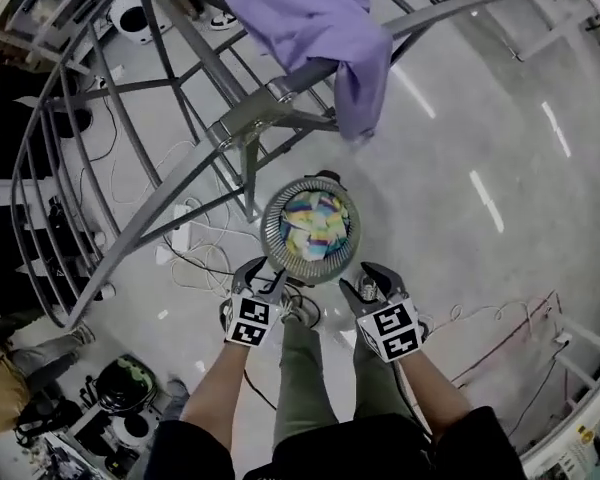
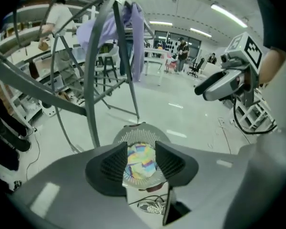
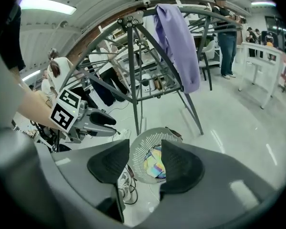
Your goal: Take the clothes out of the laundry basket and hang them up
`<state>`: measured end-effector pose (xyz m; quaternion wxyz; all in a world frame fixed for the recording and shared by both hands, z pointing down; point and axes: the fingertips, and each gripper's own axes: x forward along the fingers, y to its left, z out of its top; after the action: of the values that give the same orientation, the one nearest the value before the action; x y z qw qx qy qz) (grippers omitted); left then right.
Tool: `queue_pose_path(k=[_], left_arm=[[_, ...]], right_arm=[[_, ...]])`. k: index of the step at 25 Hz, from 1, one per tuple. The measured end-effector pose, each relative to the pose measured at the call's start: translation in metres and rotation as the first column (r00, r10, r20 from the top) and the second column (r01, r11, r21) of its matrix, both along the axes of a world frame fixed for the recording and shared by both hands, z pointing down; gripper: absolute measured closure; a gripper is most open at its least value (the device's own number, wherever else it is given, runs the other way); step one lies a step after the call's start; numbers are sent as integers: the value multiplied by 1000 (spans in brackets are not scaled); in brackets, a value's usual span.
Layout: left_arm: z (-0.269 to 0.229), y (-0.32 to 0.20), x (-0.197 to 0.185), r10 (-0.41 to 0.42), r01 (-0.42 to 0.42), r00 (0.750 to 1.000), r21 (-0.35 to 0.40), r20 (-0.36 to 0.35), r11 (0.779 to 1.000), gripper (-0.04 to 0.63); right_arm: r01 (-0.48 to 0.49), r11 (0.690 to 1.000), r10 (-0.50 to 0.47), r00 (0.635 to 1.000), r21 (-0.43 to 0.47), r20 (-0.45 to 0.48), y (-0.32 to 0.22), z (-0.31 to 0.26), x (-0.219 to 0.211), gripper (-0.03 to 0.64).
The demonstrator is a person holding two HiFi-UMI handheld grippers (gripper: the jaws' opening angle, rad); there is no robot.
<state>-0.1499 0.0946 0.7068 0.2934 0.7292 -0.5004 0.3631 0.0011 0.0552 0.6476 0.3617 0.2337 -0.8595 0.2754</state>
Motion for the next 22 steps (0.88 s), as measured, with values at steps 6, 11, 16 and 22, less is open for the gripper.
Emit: queue_pose_path(k=[6,11,16,22], left_arm=[[104,5,19,91,-87,996,-152,19,985,428],[177,4,32,160,-150,987,-222,25,963,422],[235,-3,32,255,-233,965,-253,57,939,419],[291,-23,33,400,-358,910,-275,112,892,413]], right_arm=[[5,1000,-5,1000,-16,8,2,68,-4,417],[51,999,-50,999,13,-19,6,129,-9,417],[48,999,-48,998,6,-31,12,186,-13,417],[-44,998,44,999,-43,-13,22,234,-9,417]])
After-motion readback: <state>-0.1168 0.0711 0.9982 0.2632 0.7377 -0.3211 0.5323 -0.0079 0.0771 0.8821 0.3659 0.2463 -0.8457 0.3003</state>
